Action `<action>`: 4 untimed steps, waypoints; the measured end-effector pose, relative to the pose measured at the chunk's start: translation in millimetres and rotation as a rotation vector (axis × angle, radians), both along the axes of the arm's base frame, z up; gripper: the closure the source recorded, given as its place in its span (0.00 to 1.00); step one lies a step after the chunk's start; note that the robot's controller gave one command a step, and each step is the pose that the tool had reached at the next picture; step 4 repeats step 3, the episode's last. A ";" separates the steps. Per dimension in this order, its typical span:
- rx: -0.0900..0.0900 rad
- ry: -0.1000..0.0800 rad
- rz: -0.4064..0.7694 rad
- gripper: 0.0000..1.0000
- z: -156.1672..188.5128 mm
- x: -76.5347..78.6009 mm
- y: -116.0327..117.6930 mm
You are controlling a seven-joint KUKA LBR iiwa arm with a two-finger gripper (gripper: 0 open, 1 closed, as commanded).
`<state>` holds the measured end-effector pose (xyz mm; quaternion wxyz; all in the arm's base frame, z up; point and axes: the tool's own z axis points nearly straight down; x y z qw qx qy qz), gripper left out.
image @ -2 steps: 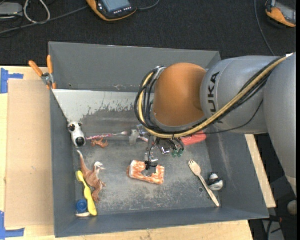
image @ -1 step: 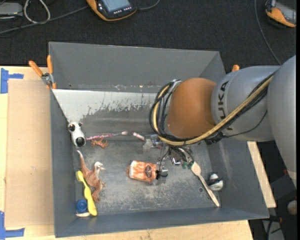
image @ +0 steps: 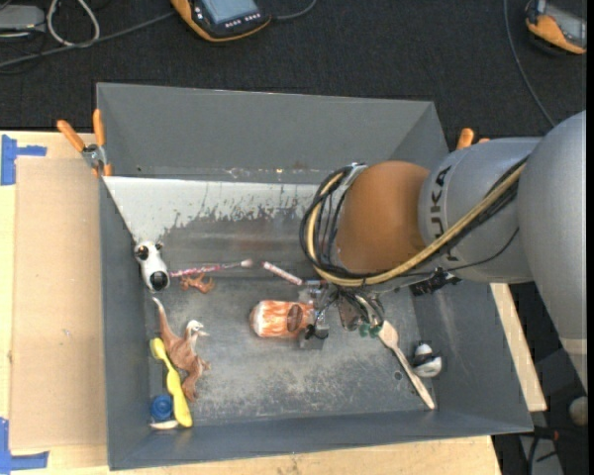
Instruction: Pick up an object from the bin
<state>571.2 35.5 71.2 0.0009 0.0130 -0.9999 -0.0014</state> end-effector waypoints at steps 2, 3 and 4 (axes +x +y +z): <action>0.000 0.004 0.006 1.00 57.8 1.4 6.7; 0.000 0.005 0.030 1.00 133.6 4.5 0.3; 0.000 0.005 0.030 1.00 133.6 4.5 0.3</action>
Offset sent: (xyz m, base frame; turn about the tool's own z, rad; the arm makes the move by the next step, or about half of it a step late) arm 0.0083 0.0191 0.1674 -0.0104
